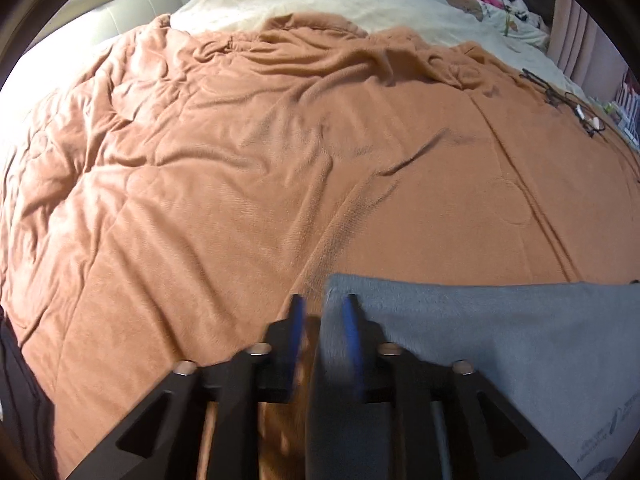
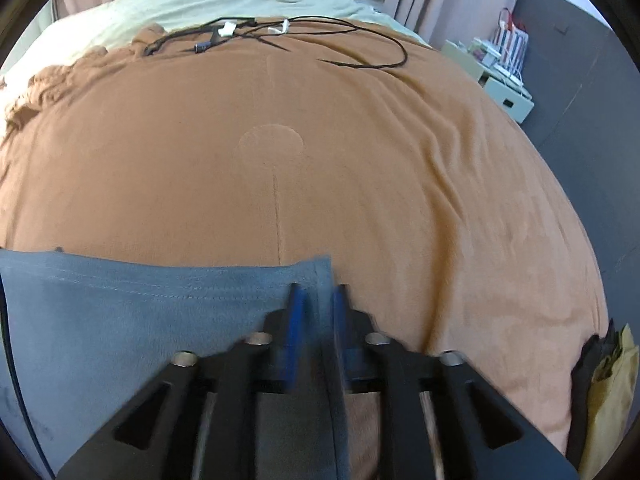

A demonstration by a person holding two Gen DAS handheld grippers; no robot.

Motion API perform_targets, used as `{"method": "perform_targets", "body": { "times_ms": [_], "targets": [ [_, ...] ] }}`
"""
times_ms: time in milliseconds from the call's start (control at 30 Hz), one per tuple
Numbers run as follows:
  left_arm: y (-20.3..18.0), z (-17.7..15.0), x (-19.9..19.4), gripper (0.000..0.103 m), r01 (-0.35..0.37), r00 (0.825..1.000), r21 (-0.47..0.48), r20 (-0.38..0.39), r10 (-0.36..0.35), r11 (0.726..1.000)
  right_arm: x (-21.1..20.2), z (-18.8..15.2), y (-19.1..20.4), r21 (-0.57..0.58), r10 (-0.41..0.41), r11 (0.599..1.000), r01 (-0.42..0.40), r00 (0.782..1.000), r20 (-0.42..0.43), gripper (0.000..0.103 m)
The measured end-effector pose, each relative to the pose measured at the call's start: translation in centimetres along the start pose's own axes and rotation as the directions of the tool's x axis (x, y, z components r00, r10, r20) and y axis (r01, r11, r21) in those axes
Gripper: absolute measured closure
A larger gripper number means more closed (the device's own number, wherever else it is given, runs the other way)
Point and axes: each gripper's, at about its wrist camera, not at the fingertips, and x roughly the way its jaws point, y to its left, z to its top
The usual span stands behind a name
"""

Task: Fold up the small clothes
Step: 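Smooth the folded edge with both grippers, then open them, then raise both open grippers away from the folded grey shirt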

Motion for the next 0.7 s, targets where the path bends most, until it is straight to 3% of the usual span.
{"method": "perform_targets", "body": {
  "times_ms": [67,267,700],
  "targets": [
    [0.3,-0.5,-1.3,0.057,0.018,1.0,-0.008,0.017,-0.018,1.0,-1.6,-0.5,-0.9,0.014,0.025,1.0,-0.026,1.0,0.017,0.05],
    [0.5,-3.0,-4.9,0.057,0.068,0.998,0.018,0.014,-0.069,0.997,-5.3,-3.3,-2.8,0.037,0.159,0.987,-0.158,0.987,-0.018,0.05],
    [1.7,-11.8,-9.9,0.057,0.09,0.996,0.007,-0.025,-0.09,0.996,-10.4,-9.1,-5.3,-0.001,0.186,0.982,-0.187,0.978,-0.09,0.05]
  ]
}}
